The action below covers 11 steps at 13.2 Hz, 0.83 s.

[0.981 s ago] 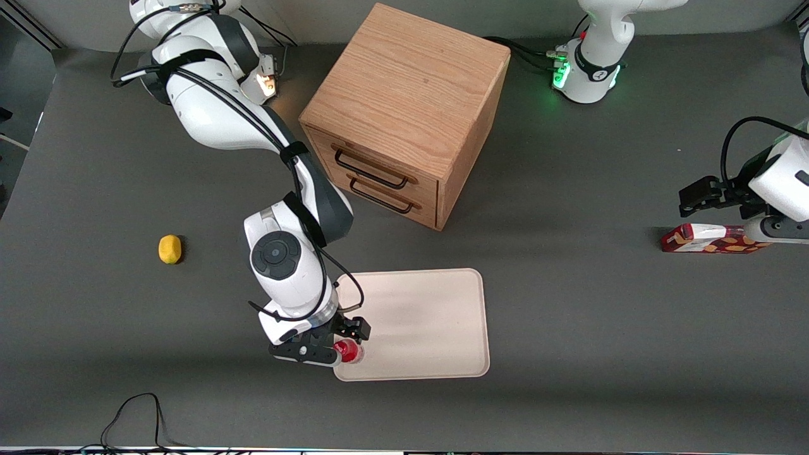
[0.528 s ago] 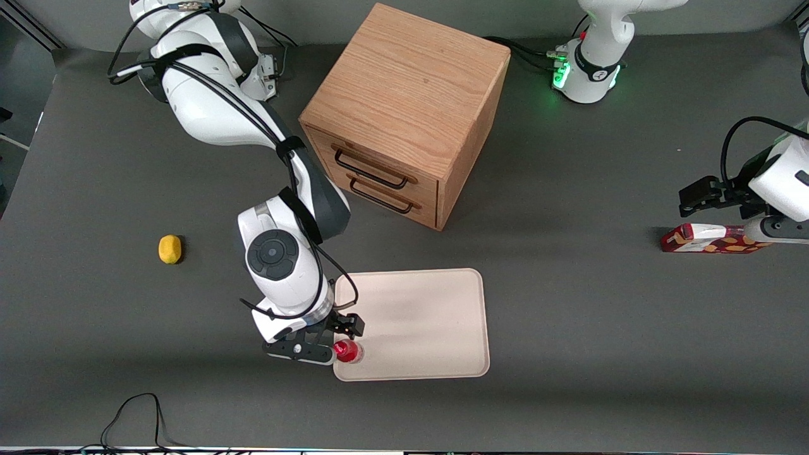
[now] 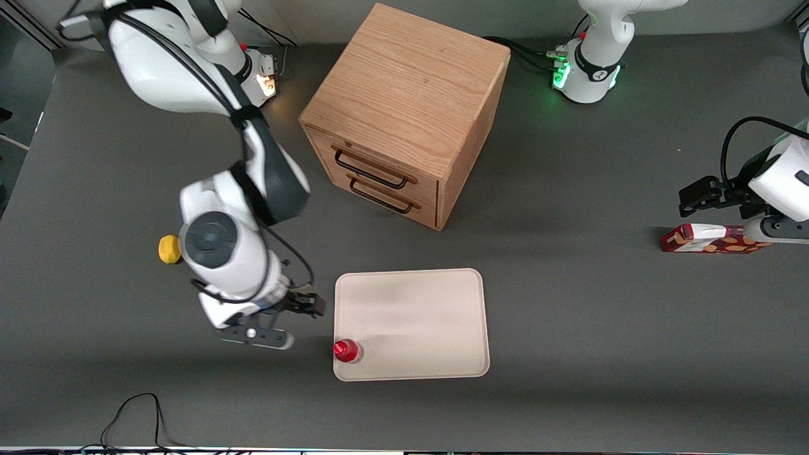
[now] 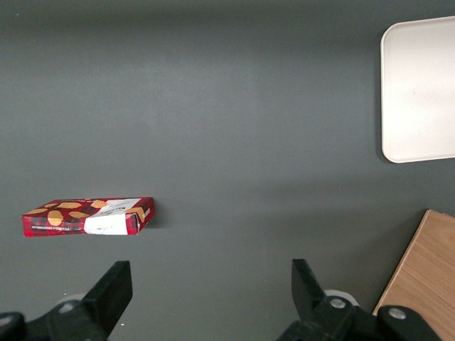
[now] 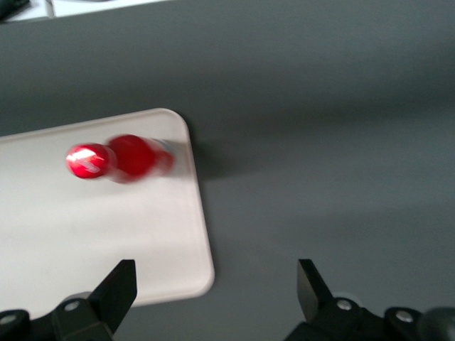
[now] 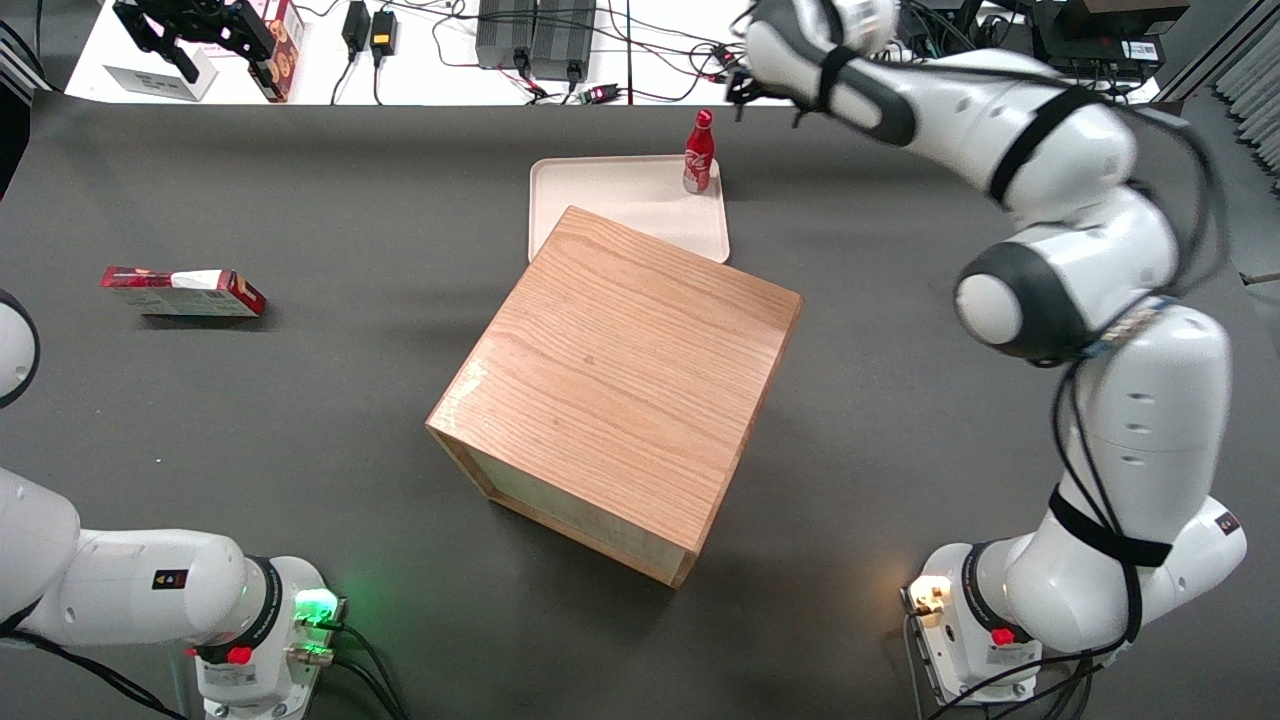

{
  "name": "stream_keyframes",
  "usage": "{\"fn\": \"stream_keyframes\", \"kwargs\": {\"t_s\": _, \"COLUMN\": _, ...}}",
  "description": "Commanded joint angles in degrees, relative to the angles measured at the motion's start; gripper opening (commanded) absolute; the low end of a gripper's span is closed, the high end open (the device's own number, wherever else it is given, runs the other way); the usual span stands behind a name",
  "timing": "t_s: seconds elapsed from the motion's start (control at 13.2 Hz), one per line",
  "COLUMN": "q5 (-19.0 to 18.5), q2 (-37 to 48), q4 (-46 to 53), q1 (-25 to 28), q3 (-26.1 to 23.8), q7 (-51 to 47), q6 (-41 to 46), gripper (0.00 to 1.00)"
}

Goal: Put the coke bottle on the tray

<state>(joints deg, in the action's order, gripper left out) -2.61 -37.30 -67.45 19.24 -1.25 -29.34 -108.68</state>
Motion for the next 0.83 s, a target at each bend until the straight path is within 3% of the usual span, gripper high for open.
{"fn": "stream_keyframes", "kwargs": {"t_s": 0.0, "q5": 3.04, "q2": 16.95, "q4": -22.23, "q1": -4.81, "q3": -0.24, "q7": 8.84, "q6": -3.97, "gripper": 1.0}}
{"fn": "stream_keyframes", "kwargs": {"t_s": 0.15, "q5": 3.74, "q2": 24.61, "q4": -32.0, "q1": -7.46, "q3": 0.37, "q7": 12.97, "q6": -5.92, "gripper": 1.0}}
{"fn": "stream_keyframes", "kwargs": {"t_s": 0.38, "q5": 6.9, "q2": 33.67, "q4": -40.37, "q1": -7.47, "q3": 7.56, "q7": 22.81, "q6": -4.62, "gripper": 1.0}}
{"fn": "stream_keyframes", "kwargs": {"t_s": 0.75, "q5": 6.83, "q2": 37.12, "q4": -38.56, "q1": -12.47, "q3": 8.55, "q7": 23.19, "q6": 2.33, "gripper": 1.0}}
